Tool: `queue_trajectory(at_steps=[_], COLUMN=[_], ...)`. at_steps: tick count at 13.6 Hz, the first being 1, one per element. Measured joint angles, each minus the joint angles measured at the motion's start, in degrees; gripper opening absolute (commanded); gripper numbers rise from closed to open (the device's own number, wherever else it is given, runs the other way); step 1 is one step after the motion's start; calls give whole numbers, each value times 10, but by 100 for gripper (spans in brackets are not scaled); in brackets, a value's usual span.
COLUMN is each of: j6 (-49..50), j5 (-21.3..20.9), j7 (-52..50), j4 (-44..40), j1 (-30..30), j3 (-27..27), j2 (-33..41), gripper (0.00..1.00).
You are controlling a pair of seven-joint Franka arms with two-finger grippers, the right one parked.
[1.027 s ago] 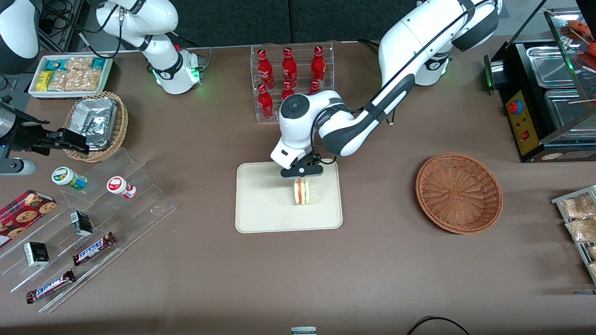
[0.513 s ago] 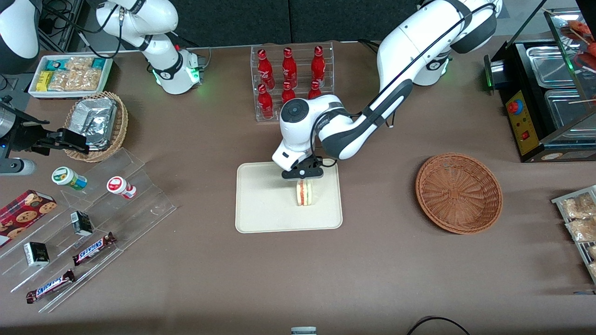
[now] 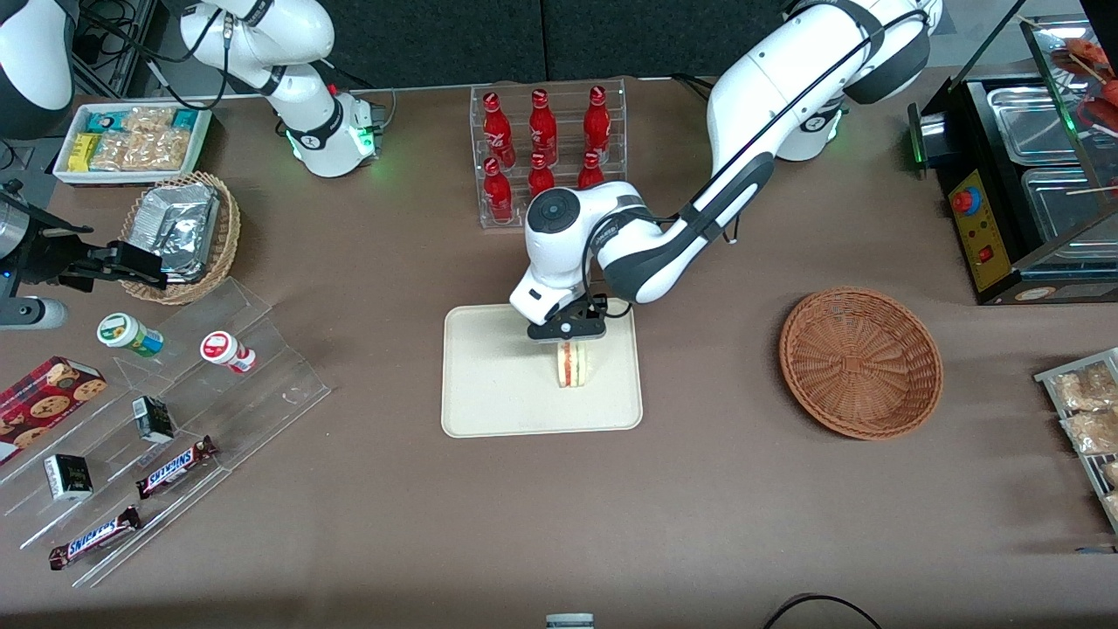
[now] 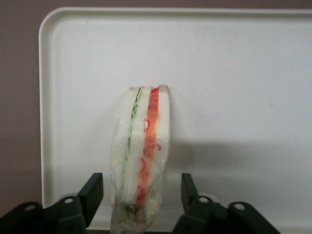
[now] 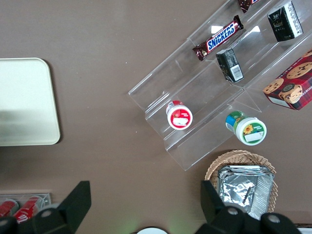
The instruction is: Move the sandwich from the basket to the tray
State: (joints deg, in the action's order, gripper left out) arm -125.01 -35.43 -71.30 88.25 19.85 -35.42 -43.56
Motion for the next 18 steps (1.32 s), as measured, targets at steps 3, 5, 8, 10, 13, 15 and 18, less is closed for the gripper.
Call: queue_trajectory(at_steps=[3, 5, 8, 10, 13, 15, 18], j6=[52, 114, 228, 265, 302, 334, 366], j5=[11, 43, 65, 88, 122, 141, 173], j7=[-10, -13, -15, -13, 30, 74, 158], j4=[-28, -47, -72, -83, -90, -91, -91], j1=[-1, -1, -5, -29, -80, -111, -158], j3=[-3, -3, -2, -1, -1, 0, 1], j2=[38, 85, 145, 172, 210, 236, 273], gripper=[99, 99, 99, 99, 99, 99, 99])
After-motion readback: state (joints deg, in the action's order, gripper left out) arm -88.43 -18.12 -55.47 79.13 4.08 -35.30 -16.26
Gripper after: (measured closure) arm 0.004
